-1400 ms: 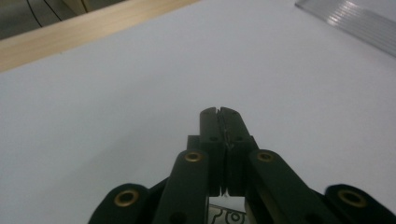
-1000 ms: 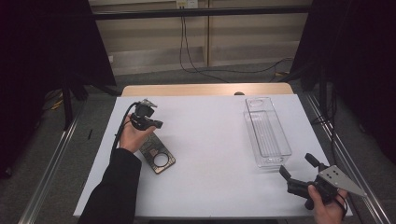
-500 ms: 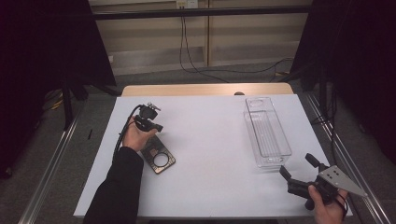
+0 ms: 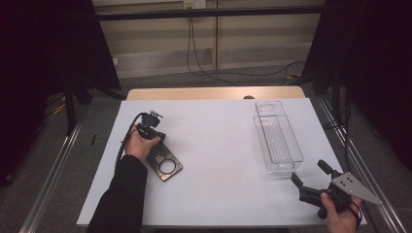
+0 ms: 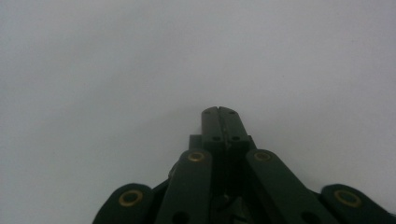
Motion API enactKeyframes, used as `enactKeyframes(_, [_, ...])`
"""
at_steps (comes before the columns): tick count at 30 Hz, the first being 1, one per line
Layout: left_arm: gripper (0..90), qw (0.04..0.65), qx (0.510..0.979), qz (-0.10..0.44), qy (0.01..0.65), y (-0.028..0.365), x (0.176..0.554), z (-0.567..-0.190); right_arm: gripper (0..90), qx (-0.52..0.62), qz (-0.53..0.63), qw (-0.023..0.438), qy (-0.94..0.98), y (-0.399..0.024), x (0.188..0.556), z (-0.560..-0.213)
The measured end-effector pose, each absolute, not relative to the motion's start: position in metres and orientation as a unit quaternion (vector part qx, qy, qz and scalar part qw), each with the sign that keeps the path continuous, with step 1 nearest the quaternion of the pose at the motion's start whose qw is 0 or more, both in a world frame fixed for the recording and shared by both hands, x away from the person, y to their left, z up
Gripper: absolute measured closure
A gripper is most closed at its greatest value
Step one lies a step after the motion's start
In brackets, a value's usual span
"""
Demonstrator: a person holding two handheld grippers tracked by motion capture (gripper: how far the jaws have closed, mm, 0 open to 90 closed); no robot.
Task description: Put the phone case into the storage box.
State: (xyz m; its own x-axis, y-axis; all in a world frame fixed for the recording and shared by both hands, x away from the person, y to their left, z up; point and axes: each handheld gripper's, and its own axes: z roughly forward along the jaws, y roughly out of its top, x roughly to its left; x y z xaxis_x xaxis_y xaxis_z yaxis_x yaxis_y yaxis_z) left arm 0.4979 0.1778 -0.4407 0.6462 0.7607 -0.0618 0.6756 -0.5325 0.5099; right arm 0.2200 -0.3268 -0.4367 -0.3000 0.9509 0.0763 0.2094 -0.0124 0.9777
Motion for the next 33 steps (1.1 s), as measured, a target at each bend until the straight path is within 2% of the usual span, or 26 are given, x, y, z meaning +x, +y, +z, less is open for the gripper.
enactKeyframes(12, [90.0, 0.221, 0.889, 0.106, 0.388, 0.176, 0.488, -0.438, 0.0, 0.476, 0.528, 0.351, 0.610, -0.327, 0.220, -0.437])
enactKeyframes(33, [90.0, 0.244, 0.885, 0.095, 0.385, 0.190, 0.473, -0.440, 0.0, 0.477, 0.528, 0.351, 0.608, -0.327, 0.220, -0.437])
